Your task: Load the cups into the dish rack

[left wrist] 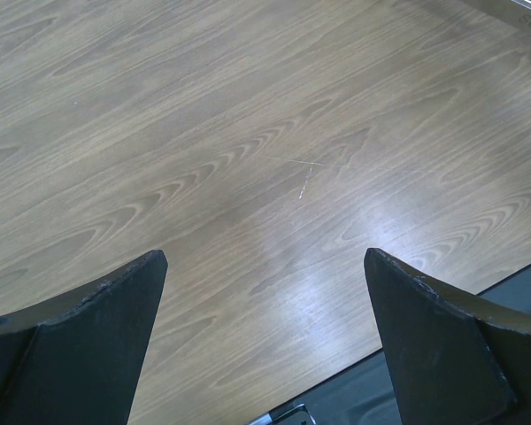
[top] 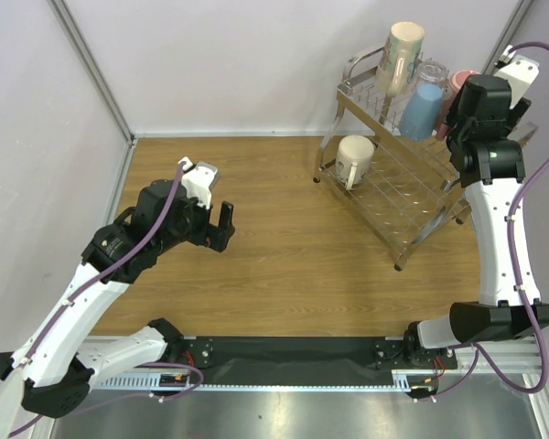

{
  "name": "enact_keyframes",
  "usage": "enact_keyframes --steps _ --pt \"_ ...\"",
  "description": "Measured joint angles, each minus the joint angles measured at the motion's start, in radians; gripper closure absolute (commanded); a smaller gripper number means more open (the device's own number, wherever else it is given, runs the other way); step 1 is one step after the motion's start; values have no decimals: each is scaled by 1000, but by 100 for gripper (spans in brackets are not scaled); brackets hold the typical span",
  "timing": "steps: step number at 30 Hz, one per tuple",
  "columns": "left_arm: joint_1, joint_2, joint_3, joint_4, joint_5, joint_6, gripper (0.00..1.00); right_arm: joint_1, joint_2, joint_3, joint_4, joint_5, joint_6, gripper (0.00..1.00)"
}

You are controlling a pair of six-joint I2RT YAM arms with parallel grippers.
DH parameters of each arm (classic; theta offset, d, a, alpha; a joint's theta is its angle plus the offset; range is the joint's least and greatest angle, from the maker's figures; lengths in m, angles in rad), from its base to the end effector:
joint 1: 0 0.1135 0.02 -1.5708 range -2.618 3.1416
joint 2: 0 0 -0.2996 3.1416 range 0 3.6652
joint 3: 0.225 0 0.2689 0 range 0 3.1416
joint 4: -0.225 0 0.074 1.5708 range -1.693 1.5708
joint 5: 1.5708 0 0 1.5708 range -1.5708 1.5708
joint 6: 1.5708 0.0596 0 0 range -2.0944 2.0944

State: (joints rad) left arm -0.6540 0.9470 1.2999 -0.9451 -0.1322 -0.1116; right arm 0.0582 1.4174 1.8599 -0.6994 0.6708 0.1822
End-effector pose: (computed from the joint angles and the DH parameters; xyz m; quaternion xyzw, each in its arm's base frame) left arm 0.1482 -0.1037 0.4293 0.2060 0.8569 -0.1211 0.4568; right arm 0.3038 -0.0194 0.5454 0.2470 0.7338 -0.1896 0.6038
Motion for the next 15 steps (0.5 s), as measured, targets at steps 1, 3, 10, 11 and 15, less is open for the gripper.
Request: enact_keyframes --steps 1,3,10,11,15 --pt "0 0 0 -1 0 0 0 -1 0 -14 2 -8 4 100" --pt "0 0 0 -2 0 0 0 -2 0 -31 2 -25 11 100" --pt "0 7 3 -8 1 -1 0 -2 0 -43 21 -47 23 100" --pt "0 9 5 -8 1 -1 0 -1 0 -46 24 -48 24 97" --pt "0 12 6 -9 3 -2 0 0 -8 -63 40 -52 23 79"
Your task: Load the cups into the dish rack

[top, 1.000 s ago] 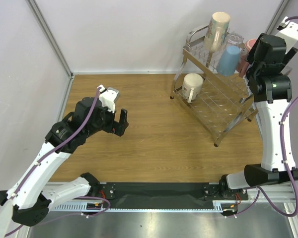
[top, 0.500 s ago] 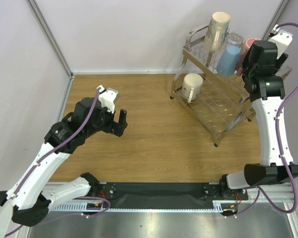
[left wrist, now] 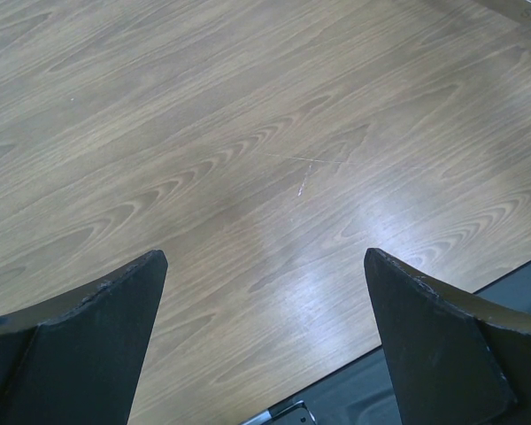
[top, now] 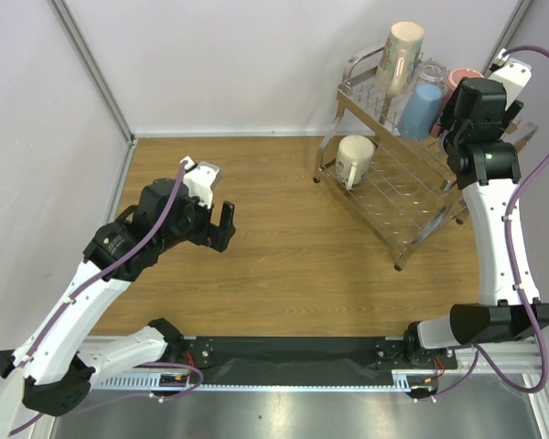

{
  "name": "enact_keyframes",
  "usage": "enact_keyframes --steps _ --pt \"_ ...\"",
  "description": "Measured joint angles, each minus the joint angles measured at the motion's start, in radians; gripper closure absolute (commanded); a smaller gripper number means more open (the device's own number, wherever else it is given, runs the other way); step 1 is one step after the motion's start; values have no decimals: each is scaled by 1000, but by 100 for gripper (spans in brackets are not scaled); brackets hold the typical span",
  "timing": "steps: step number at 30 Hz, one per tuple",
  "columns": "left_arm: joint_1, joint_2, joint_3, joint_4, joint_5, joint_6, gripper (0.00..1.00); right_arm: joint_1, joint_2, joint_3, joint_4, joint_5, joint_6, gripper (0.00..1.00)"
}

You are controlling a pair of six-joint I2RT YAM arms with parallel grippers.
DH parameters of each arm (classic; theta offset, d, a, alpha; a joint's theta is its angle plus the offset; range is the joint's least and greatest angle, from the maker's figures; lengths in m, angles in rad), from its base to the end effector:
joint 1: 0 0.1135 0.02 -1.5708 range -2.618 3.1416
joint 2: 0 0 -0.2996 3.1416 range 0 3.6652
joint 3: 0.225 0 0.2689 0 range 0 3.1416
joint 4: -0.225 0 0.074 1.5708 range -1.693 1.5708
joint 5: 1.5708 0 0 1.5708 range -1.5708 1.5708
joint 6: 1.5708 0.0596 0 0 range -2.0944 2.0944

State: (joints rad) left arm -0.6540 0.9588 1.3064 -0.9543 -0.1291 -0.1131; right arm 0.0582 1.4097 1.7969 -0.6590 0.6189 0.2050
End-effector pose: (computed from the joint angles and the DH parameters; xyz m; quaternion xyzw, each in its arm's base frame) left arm 0.1501 -0.1054 0.4285 0.2074 0.8600 -0.1201 0.4504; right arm 0.3115 -0.0165 0.5309 0.2393 0.7430 -0.1648 0.6029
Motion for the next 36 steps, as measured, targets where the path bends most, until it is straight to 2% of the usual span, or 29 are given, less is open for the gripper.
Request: enact_keyframes --steps 2,3,5,6,8,9,13,24,29,36 --pt "0 4 5 -3 3 -1 0 1 -3 -3 0 -5 1 75" --pt "0 6 9 -4 3 -1 0 1 -6 -6 3 -7 1 66" --pt "0 9 17 -8 6 -2 0 2 -13 -12 6 -11 1 56" --pt "0 10 20 -8 6 -2 0 2 -16 -13 7 -16 2 42" --pt "0 13 29 -13 7 -3 0 2 -23 -16 6 -25 3 31" --pt "0 14 34 -14 10 -8 0 2 -26 -17 5 -29 3 21" --pt "0 17 49 -22 21 -18 0 2 -45 -17 5 -41 0 0" --pt "0 27 89 -55 58 -77 0 0 -95 -14 -53 -61 -16 0" --pt "0 23 123 -59 71 -124 0 19 -100 60 -115 -99 5 0" --pt "1 16 162 -41 136 -229 0 220 -135 113 -173 -177 0 0"
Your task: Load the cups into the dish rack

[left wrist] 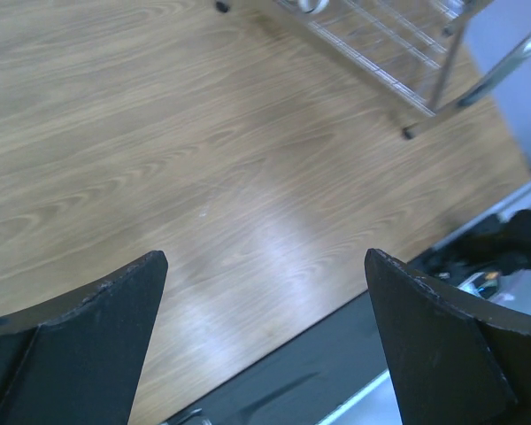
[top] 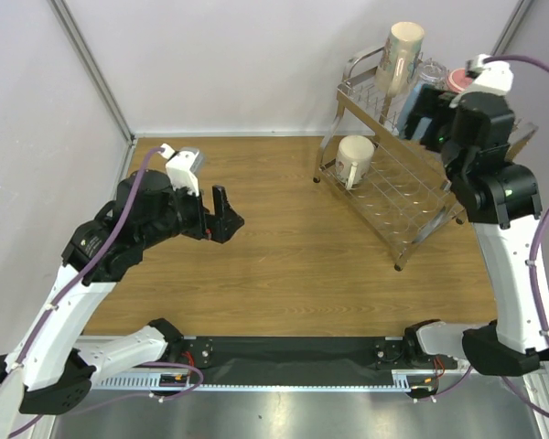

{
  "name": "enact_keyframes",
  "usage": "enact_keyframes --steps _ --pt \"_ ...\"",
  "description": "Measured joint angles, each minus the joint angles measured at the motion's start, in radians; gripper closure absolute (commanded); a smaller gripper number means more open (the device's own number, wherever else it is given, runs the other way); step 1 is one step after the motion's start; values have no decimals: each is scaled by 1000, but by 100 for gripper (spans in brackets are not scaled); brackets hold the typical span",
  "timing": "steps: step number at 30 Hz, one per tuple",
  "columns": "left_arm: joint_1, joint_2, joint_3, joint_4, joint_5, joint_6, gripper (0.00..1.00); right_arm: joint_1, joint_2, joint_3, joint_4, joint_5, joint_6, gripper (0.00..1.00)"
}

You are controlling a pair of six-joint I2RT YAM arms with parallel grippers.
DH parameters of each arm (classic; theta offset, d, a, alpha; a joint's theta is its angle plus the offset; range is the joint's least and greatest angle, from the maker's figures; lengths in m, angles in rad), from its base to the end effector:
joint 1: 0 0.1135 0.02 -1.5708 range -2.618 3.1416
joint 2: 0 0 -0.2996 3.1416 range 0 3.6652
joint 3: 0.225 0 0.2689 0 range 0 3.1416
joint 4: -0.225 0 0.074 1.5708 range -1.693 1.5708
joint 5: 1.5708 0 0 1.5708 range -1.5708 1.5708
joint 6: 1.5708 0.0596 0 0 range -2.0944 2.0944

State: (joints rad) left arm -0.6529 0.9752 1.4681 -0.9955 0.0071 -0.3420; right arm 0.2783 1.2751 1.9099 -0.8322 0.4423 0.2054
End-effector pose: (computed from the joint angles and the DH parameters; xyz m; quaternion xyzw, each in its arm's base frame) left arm 0.1360 -0.1045 0.4740 0.1351 0.8501 -0.2456 0.4459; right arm 0.2316 0.0396 0.5788 0.1115 0.7591 -0.0166 0.6412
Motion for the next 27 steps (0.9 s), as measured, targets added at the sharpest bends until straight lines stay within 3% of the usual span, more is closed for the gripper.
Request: enact_keyframes --steps 5,10,16,22,27 --pt "0 -36 -49 75 45 -107 0 244 -40 -89 -27 -35 4 0" --pt "2 -134 -190 161 59 -240 0 384 -103 -277 -47 -57 16 0" --pt "2 -274 -439 310 89 -415 0 401 -250 -529 -62 -77 88 0" --pt "2 -426 -724 476 121 -613 0 401 -509 -885 -30 -89 266 0" --pt "2 -486 -824 552 131 -679 0 401 -657 -1066 5 -119 396 0"
